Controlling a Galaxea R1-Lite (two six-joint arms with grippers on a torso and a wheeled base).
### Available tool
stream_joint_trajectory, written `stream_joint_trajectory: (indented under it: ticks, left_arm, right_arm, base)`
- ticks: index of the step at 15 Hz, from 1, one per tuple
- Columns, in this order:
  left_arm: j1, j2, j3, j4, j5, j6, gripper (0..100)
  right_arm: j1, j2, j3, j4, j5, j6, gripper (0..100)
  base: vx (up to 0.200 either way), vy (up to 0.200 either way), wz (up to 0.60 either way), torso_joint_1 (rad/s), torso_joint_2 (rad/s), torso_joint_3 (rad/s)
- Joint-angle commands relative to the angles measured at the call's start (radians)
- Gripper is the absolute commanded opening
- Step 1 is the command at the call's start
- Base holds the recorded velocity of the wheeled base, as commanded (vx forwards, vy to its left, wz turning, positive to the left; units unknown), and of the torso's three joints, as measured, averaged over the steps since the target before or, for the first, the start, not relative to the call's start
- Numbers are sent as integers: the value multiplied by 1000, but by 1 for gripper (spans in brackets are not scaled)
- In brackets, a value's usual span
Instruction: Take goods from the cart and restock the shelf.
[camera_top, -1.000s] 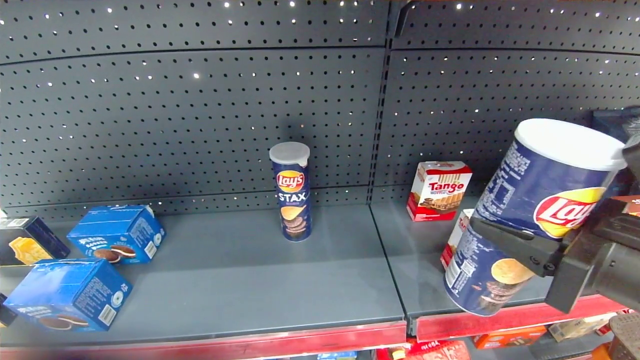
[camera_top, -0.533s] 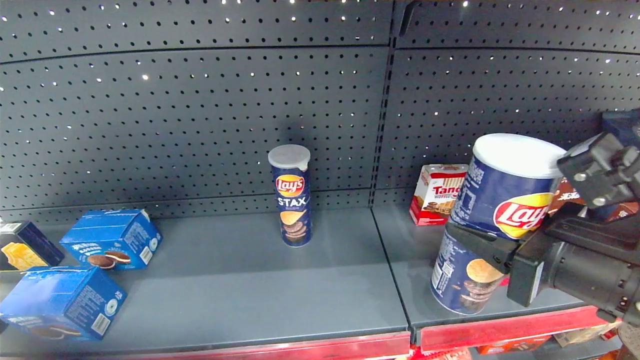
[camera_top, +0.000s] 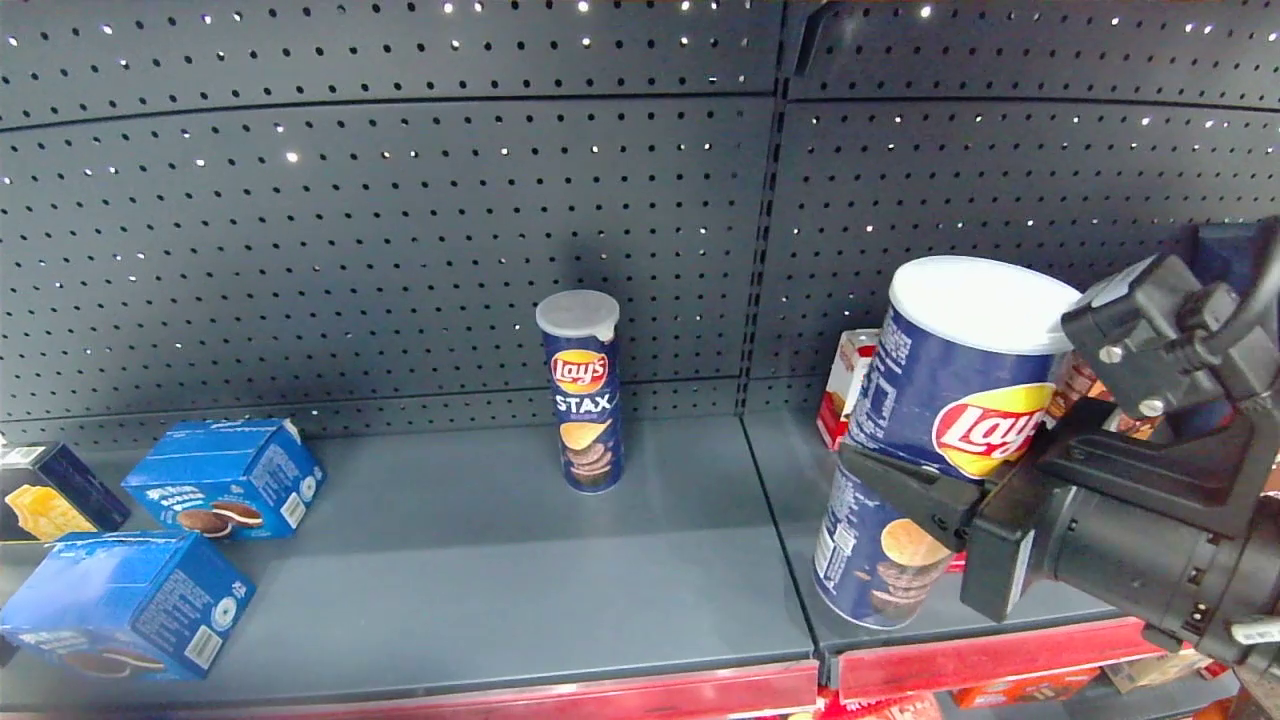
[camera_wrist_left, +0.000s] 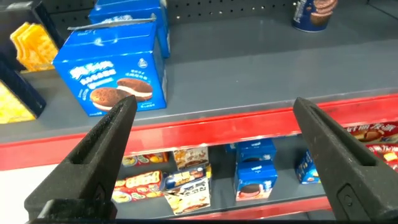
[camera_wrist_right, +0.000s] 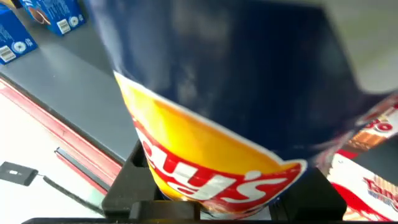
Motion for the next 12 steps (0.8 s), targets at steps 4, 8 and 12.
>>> stream_joint_trajectory:
  ticks: [4,8,12]
  left_arm:
    - [5,0,0,-2,49,28,100]
    - [17,62,-2,-2,-13,108,100]
    - [15,95,-89,-24,-17,88,100]
  right_arm:
    - [9,102,-41,-87,-37,-11,0]
    - [7,61,-15,-84,-49,-23,0]
    - [6,12,57,-83,-54,-21,0]
  base:
    - [0,0,0,0,0,0]
    - [0,0,0,0,0,0]
    - [0,0,0,0,0,0]
